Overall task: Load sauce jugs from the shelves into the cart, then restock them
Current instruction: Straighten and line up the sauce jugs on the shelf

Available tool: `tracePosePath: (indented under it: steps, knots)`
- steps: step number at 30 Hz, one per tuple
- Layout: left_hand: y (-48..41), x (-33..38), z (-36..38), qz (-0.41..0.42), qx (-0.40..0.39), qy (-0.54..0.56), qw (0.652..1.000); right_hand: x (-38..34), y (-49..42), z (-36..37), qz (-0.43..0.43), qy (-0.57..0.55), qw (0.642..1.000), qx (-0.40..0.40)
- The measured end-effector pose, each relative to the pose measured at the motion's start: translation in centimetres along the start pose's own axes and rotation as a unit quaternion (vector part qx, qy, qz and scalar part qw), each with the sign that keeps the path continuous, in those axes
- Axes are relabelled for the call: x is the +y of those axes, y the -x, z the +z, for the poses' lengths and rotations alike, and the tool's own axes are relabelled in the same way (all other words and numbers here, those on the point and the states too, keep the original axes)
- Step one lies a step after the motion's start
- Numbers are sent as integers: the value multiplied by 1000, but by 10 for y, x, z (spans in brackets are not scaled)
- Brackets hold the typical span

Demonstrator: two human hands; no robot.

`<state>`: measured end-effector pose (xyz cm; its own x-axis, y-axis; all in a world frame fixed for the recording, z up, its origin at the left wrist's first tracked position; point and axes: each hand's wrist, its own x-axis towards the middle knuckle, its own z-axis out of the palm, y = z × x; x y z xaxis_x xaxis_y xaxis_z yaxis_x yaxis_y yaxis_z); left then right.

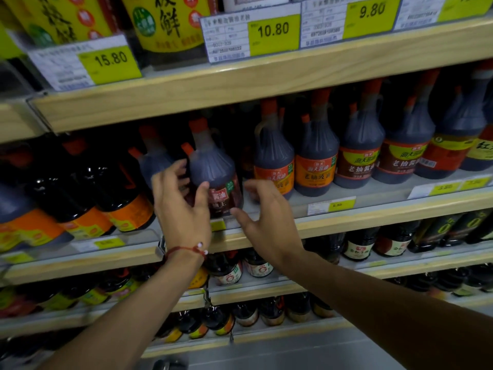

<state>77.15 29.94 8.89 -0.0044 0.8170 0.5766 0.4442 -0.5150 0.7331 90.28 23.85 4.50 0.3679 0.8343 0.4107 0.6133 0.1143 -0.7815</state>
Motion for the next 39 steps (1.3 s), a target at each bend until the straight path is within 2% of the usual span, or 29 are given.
tracePosePath:
  steps: [3, 12, 16, 22, 28, 34, 39]
  knots:
    - [-5, -14, 3, -11, -41, -9, 999, -10, -6, 19, 44, -9, 999, 5]
    - [-16, -27, -6, 22, -81, -29, 996, -14, -16, 51, 101, 52, 992, 60]
    - [-23, -29, -5, 12, -90, -21, 996, -11, -16, 52, 107, 50, 989, 85]
    - [-26, -22, 7, -39, -100, 51, 993, -10, -20, 52, 116, 68, 984, 114]
    - [-27, -16, 12, -39, -99, 51, 993, -8, -21, 53, 120, 89, 981, 120]
    - [-26, -16, 17, -46, -92, 66, 993, -8, -20, 49, 119, 80, 986, 86]
    - [-26, -23, 5, -75, -130, 123, 981, -17, -1, 42, 88, 38, 990, 101]
